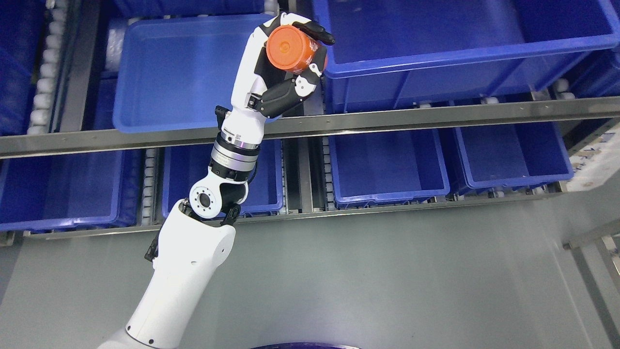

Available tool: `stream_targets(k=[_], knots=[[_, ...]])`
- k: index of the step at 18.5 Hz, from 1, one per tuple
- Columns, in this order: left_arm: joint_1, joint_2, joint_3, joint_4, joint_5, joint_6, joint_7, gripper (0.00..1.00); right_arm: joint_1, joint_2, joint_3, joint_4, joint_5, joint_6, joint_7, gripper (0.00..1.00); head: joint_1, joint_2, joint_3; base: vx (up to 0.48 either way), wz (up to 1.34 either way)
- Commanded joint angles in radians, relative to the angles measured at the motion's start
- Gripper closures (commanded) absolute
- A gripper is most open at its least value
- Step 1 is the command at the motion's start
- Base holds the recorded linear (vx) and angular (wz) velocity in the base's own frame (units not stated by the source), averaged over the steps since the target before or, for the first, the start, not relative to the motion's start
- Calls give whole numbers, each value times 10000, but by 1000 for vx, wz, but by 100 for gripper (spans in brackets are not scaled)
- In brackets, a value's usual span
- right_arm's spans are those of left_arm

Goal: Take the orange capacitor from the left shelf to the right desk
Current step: 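Carry the capacitor in the left hand toward the steel table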

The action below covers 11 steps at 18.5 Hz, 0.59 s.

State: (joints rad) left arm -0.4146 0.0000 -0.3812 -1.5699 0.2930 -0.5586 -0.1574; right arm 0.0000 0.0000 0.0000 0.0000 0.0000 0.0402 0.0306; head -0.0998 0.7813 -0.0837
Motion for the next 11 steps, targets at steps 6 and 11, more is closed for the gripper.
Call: stream_targets(k=[6,11], knots=[[341,174,-2139,-807,0,-136,9,96,337,-175,-107,-230,0,-3,1,0,0,0,0,86,-376],[741,174,-2185,-761,0,325,9,96,337,-175,-122,-230,0,-3,1,0,0,0,0,84,-370]])
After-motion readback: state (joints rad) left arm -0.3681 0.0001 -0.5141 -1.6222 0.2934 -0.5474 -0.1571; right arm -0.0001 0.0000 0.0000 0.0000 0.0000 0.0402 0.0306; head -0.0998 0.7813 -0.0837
